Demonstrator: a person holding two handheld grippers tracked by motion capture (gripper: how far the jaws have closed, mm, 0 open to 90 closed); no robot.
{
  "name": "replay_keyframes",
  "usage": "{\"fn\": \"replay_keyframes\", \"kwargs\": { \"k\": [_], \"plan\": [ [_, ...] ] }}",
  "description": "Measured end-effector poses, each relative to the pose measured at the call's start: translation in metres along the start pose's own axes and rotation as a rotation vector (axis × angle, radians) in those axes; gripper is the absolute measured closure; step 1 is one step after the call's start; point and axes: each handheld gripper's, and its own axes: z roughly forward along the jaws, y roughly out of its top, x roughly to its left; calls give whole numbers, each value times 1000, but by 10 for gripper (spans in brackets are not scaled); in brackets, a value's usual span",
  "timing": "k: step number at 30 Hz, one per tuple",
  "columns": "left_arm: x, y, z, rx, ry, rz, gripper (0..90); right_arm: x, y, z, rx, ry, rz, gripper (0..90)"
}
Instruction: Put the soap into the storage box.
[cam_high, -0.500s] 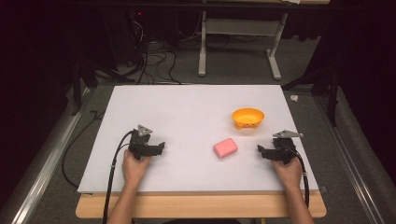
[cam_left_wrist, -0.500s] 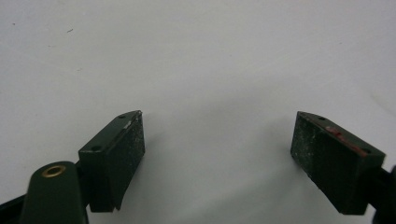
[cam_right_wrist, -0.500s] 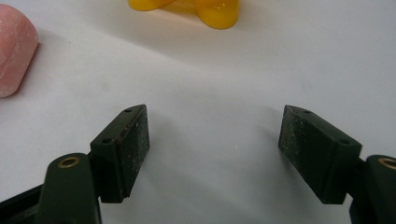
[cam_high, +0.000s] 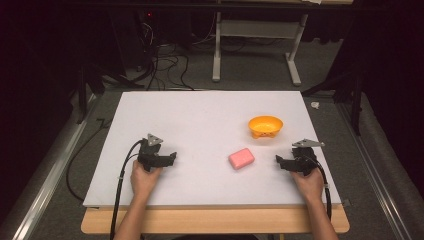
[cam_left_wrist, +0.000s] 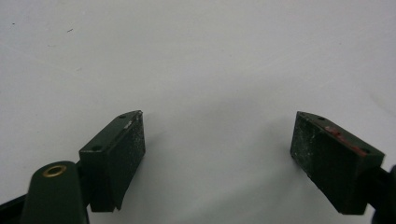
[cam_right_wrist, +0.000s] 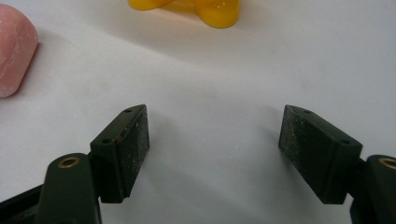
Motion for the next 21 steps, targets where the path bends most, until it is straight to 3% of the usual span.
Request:
{"fn": "replay_keyframes", "kwargs": {
  "k": [21],
  "plan": [
    [0, 0, 0, 0, 0, 2, 184, 0, 1, 0, 7, -4, 8, 241]
  ]
}}
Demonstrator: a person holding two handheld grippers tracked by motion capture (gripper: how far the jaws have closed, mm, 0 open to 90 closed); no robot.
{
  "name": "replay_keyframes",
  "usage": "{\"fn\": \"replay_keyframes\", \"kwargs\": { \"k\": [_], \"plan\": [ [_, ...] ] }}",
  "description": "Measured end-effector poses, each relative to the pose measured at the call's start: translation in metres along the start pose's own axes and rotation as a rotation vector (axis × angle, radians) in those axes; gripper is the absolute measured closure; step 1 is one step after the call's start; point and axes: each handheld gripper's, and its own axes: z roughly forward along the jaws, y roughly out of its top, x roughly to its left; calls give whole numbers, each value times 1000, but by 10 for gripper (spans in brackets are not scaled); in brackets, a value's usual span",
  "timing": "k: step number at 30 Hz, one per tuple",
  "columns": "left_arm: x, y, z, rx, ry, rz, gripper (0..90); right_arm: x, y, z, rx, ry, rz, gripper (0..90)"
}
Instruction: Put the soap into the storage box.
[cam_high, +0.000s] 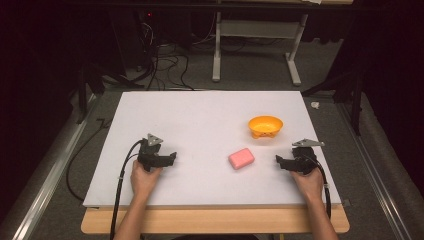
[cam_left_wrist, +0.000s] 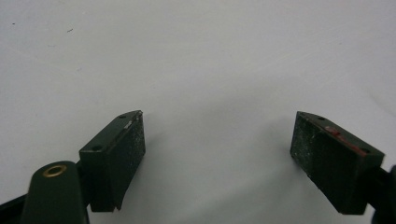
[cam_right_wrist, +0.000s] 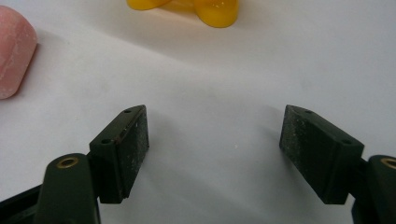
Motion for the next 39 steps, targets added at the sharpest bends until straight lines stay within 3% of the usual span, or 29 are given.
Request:
{"fn": "replay_keyframes", "kwargs": {
  "k": [23, 28, 39],
  "plan": [
    [0, 0, 0, 0, 1, -1, 184, 4, -2, -12, -58, 11, 38, 236],
    [0, 0, 0, -3, 2, -1, 184, 9, 0, -20, -88, 26, 44, 236],
    [0, 0, 0, -2, 0, -3, 184, 23, -1, -29, -99, 55, 19, 230]
  ]
}}
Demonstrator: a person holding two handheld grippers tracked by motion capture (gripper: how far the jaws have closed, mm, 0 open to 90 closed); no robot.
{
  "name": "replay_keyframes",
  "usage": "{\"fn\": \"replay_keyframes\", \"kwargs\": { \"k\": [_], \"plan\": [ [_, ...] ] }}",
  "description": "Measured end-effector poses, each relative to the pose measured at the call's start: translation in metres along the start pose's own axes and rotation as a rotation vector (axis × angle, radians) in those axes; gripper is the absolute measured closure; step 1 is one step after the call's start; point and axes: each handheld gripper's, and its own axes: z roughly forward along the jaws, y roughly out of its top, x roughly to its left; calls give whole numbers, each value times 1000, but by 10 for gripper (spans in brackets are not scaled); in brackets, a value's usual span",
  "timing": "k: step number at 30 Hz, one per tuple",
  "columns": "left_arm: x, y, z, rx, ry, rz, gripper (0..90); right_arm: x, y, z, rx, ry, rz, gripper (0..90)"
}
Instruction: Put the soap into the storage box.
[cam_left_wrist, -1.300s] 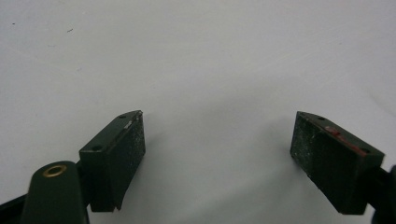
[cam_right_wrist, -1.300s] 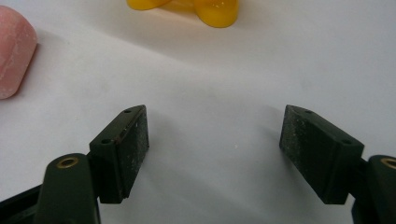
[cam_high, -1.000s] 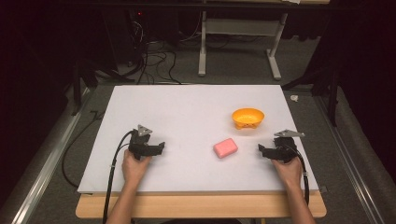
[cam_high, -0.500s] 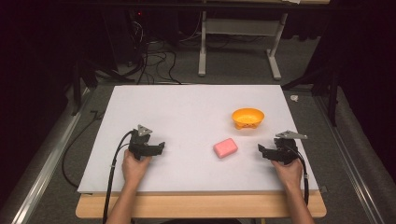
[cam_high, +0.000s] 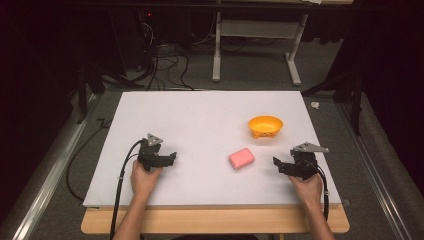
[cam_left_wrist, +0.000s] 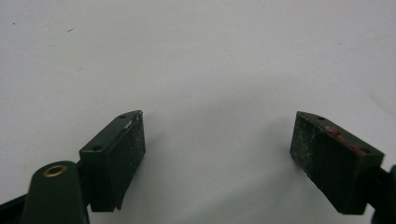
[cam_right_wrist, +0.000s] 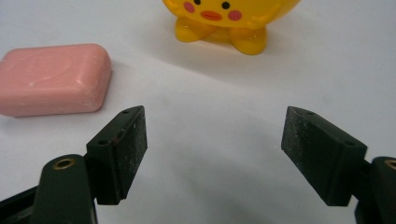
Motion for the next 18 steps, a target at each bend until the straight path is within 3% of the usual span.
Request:
{"fn": "replay_keyframes", "kwargs": {
  "k": [5, 18],
  "plan": [
    [0, 0, 0, 0, 0, 0, 185, 7, 2, -6, -31, 13, -7, 229],
    [0, 0, 0, 0, 0, -1, 185, 33, 11, -4, -25, 73, -15, 217]
  ]
}}
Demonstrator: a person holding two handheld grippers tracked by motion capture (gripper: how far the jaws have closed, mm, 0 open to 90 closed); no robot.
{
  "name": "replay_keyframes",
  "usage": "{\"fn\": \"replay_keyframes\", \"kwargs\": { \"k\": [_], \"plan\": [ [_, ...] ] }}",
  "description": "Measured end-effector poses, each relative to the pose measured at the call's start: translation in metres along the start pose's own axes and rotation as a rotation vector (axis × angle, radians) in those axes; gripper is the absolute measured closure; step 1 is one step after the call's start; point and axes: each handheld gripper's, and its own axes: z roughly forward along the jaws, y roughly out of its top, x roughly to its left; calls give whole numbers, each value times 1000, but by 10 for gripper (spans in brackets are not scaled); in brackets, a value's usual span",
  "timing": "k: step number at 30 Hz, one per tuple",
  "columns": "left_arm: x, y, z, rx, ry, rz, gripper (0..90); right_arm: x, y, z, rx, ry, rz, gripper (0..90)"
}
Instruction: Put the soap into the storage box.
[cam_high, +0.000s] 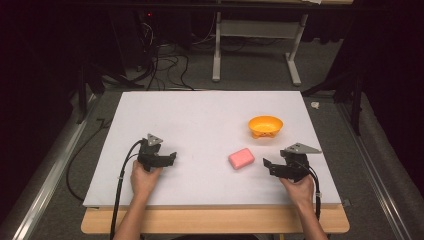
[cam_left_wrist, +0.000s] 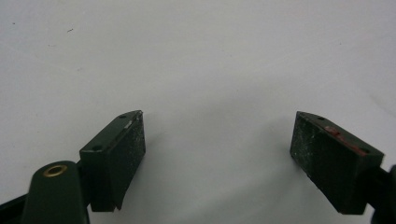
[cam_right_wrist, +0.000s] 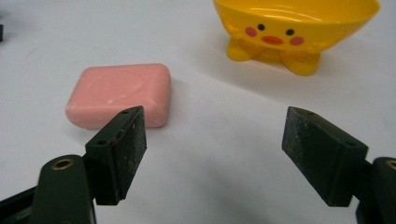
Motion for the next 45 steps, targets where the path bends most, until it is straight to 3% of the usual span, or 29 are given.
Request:
{"fn": "replay_keyframes", "kwargs": {
  "k": [5, 17, 30, 45],
  "plan": [
    [0, 0, 0, 0, 2, 1, 184, 9, 5, 2, -13, -9, 6, 181],
    [0, 0, 0, 2, 1, 3, 184, 29, 14, 17, 22, 29, -16, 125],
    [0, 0, 0, 2, 1, 3, 184, 51, 27, 34, 45, 46, -36, 120],
    [0, 0, 0, 2, 1, 2, 184, 67, 37, 54, 84, 44, -54, 119]
  ]
}}
